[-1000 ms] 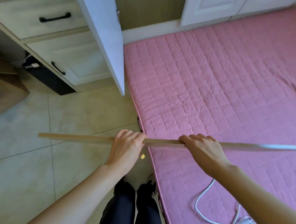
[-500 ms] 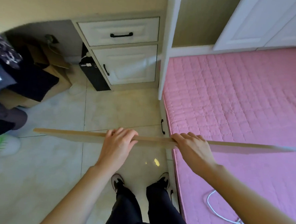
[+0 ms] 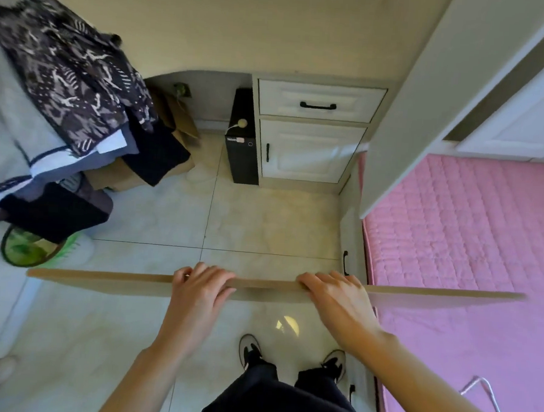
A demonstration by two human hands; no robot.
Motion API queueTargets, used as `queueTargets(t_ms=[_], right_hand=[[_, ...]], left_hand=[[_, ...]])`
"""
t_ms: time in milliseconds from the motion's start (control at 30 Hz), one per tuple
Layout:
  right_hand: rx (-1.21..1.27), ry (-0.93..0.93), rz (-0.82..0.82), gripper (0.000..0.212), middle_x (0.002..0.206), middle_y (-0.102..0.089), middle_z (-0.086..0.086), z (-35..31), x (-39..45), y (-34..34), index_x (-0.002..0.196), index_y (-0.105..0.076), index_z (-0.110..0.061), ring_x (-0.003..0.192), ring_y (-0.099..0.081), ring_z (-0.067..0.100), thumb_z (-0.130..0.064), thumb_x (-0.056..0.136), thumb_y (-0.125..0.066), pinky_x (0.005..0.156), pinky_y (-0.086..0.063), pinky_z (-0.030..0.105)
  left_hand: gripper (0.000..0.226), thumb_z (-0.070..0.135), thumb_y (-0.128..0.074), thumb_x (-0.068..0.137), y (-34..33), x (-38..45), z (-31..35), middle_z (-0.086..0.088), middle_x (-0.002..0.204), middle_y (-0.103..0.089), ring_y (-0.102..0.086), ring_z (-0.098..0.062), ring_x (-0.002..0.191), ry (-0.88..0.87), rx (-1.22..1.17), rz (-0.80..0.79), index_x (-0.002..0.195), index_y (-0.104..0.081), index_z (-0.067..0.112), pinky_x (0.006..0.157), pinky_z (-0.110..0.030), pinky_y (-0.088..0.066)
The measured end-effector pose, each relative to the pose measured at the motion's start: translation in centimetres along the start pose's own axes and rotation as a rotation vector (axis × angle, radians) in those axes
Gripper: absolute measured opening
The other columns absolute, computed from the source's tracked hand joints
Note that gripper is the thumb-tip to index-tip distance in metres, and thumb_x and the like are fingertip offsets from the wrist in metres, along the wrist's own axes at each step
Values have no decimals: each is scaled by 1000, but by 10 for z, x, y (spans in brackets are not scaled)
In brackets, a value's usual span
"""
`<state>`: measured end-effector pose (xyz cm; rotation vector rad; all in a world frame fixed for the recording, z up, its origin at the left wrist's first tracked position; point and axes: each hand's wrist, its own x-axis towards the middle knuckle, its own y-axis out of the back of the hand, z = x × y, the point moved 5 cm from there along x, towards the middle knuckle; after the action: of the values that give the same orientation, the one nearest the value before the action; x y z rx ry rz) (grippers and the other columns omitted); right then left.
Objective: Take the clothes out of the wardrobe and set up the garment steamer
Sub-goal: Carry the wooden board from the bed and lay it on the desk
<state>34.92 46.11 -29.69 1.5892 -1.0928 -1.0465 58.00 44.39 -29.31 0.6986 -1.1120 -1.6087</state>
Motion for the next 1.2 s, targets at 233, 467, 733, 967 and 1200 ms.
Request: queueTargets(t_ms=[233, 467, 733, 967, 1200], right_hand=[[-5, 39, -12, 34, 74, -62, -12, -58, 51, 8, 103, -57, -34, 66, -58, 16, -11, 79, -68, 60, -46, 31], [46, 94, -43, 25, 89, -65, -9, -84, 112, 26, 113, -56, -32, 82, -59, 18, -17, 95, -48, 70, -40, 30], [124, 108, -80, 21, 98, -64, -10, -78, 200, 58, 116, -53, -33, 88, -61, 17, -27, 99, -43, 75, -46, 31], [153, 124, -96, 21, 103, -64, -13, -55, 296, 107, 117, -54, -36, 92, -60, 11, -28, 100, -44, 69, -34, 24], [188, 117, -29, 21, 105, -67, -13, -20, 381, 158, 116, -56, -36, 98, -60, 14, -33, 97, -48, 76, -39, 29]], left_hand=[[10, 31, -66, 86, 37, 2, -62, 22, 87, -60, -48, -4, 87, 88, -10, 19, 96, -65, 28, 83, -29, -26], [21, 22, -76, 78, 64, 37, -103, 22, 84, -61, -47, -2, 83, 141, -14, 36, 94, -65, 29, 84, -25, -24], [20, 24, -75, 79, 93, 119, -134, 26, 83, -59, -40, 6, 80, 134, 30, 71, 94, -64, 32, 83, -23, -21], [21, 20, -76, 78, 122, 220, -150, 36, 79, -45, -38, 7, 79, 110, 36, 138, 93, -65, 32, 80, -22, -21], [25, 44, -44, 86, 147, 315, -156, 25, 88, -60, -48, 2, 82, 8, 71, 254, 101, -63, 35, 81, -23, -25]])
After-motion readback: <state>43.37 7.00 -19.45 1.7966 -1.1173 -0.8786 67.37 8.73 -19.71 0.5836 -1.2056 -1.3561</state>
